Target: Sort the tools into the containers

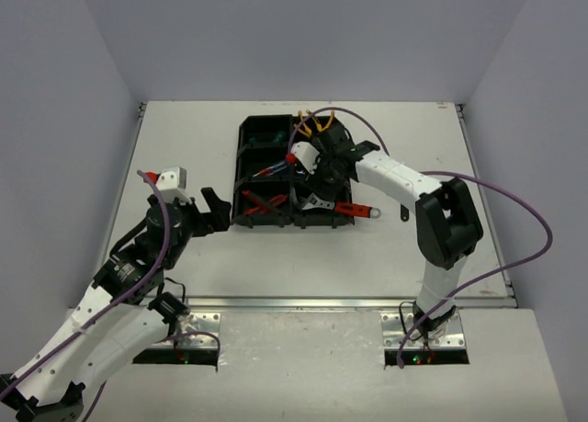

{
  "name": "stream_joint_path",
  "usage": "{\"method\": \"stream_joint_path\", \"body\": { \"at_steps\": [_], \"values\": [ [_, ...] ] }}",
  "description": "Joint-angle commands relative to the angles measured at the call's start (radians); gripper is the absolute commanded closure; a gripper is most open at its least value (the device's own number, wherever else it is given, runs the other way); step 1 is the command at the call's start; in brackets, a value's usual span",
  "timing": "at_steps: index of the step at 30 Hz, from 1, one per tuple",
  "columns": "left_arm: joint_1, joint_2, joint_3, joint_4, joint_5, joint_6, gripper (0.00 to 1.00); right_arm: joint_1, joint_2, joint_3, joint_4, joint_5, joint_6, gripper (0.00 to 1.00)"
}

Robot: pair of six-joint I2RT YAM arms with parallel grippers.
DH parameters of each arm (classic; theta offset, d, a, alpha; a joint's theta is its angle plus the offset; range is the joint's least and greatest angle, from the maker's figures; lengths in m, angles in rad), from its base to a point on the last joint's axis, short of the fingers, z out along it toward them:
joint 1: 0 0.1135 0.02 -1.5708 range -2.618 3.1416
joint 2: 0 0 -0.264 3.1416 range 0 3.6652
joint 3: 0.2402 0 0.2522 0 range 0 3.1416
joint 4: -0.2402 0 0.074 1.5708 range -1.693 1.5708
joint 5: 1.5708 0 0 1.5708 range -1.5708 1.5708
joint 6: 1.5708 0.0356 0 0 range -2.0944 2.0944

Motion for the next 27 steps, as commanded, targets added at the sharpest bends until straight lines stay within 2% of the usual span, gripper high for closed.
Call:
{"method": "stream_joint_path", "body": {
  "at_steps": [1,3,6,8,9,11,15,18,24,27],
  "values": [
    [-0.01,0.004,0.0,0.037,0.002,0.007,0.0,-0.022,-0.147,0.093,0.047,-0.002,0.097,0.39],
    [-0.01,0.003,0.0,0.037,0.002,0.007,0.0,-0.047,-0.182,0.109,0.052,0.011,0.175,0.24],
    [-0.01,0.001,0.0,0.037,0.002,0.007,0.0,-0.158,-0.234,0.124,0.05,0.06,0.389,0.19],
    [-0.01,-0.002,0.0,0.036,0.002,0.007,0.0,-0.261,-0.26,0.115,0.026,0.098,0.596,0.05],
    [-0.01,-0.002,0.0,0.037,0.003,0.007,0.0,-0.307,-0.264,0.105,0.016,0.096,0.659,0.01],
    [-0.01,-0.002,0.0,0.038,0.003,0.008,0.0,-0.41,-0.251,0.072,-0.015,0.111,0.74,0.01],
    [-0.01,-0.011,-0.002,0.039,0.003,0.007,0.0,-0.489,-0.177,0.051,-0.109,0.242,0.733,0.01],
    [-0.01,-0.009,-0.002,0.04,0.006,0.009,0.0,-0.577,-0.131,0.017,-0.106,0.211,0.735,0.01],
    [-0.01,-0.01,-0.002,0.042,0.012,0.012,0.0,-0.617,0.032,0.02,-0.093,0.117,0.689,0.22],
    [-0.01,-0.012,-0.002,0.04,0.008,0.009,0.0,-0.616,0.084,0.036,-0.09,0.116,0.673,0.29]
  ]
}}
